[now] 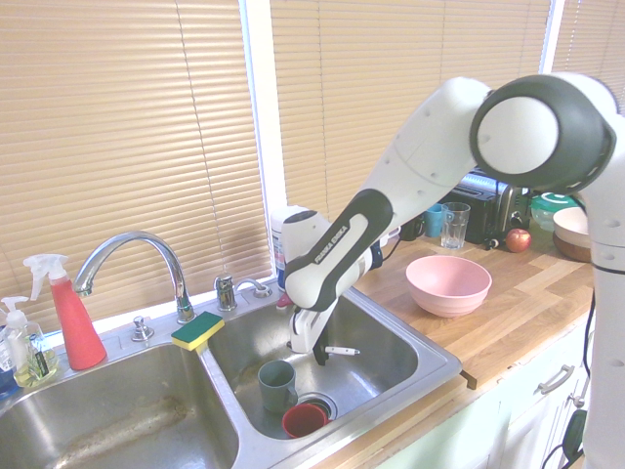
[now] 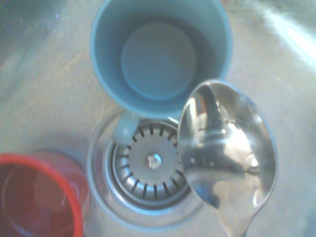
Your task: Put the spoon into the sink
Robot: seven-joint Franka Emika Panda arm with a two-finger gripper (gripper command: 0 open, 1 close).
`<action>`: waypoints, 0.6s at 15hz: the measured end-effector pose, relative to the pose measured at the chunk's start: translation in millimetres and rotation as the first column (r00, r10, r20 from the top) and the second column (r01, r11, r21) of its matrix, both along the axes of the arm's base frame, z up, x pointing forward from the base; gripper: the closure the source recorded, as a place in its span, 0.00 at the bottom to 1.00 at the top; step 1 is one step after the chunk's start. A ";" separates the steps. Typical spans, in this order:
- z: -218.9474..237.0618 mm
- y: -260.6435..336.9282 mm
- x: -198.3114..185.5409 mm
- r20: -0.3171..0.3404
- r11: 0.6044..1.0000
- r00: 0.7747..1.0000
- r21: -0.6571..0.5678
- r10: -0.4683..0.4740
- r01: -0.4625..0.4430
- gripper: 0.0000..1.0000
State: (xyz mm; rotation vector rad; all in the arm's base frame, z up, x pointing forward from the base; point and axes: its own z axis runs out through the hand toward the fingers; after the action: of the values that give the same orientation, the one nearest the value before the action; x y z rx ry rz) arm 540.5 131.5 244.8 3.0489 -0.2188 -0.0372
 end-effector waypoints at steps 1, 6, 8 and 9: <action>-7.5 2.4 3.2 -0.006 1.000 1.000 -0.004 -0.006 0.006 1.00; -61.9 -6.9 28.6 -0.055 0.999 0.998 -0.031 -0.041 0.040 1.00; -80.2 -11.2 35.7 -0.069 0.998 0.996 -0.041 -0.050 0.048 1.00; -86.6 -10.7 38.6 -0.073 0.998 0.996 -0.044 -0.051 0.048 1.00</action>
State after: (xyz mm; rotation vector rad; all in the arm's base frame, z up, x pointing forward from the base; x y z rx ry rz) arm 579.1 120.8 158.2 2.9934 -0.2864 -0.1463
